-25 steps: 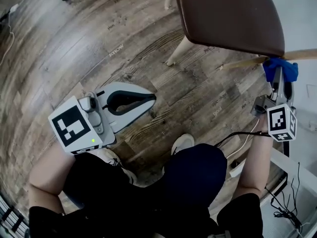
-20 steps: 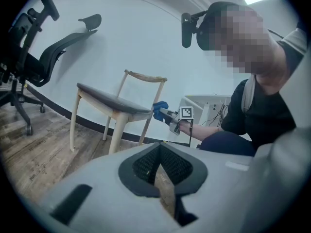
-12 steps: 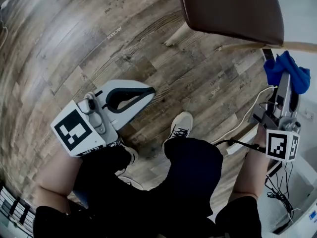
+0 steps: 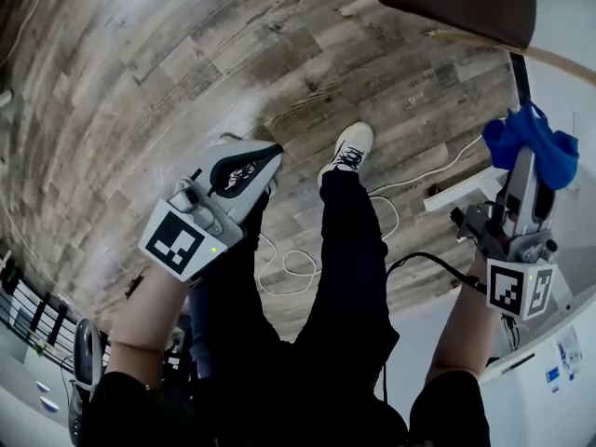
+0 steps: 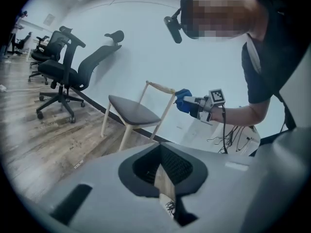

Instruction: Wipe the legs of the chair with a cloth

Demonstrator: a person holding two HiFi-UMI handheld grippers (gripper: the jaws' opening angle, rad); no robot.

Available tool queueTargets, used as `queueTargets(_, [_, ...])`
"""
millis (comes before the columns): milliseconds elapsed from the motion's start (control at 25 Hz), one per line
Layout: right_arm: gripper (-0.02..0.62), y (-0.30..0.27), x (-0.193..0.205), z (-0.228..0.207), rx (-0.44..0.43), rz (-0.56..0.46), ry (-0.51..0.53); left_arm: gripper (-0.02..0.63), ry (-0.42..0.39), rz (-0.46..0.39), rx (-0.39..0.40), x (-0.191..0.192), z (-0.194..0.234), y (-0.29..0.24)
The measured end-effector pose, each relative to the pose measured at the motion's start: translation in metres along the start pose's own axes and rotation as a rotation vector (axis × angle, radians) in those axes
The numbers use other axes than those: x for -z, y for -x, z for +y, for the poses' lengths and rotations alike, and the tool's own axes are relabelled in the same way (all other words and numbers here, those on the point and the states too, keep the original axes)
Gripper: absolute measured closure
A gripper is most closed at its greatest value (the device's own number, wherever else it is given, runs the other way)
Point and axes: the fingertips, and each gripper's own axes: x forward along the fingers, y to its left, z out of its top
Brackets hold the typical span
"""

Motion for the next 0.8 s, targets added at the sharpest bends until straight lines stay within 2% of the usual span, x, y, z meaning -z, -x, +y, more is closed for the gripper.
queueTargets(120, [0.451,0.018,-0.039,0.029,-0.057,0.018,-0.009,0.6,0.018,0.032,0.004,-0.035,-0.041,0.037])
queueTargets(240, [0.451,0.036,-0.076,0.059,-0.101,0.034,-0.005,0.6,0.03,0.03,0.002,-0.08,-0.073,0.066])
queueTargets(520, [0.451,0.106,-0.156,0.142,-0.163,0.061,-0.073,0.6,0.044,-0.037,-0.004,-0.197,-0.152,0.13])
queueTargets(640, [0.451,0.137,-0.198,0.175,-0.188,0.04,-0.1,0.6,0.016,-0.03,0.001,-0.237,-0.182,0.155])
queueTargets(800, [0.451,0.176,-0.252,0.201,-0.191,-0.011,-0.115,0.6,-0.012,-0.079,0.024,-0.293,-0.214,0.178])
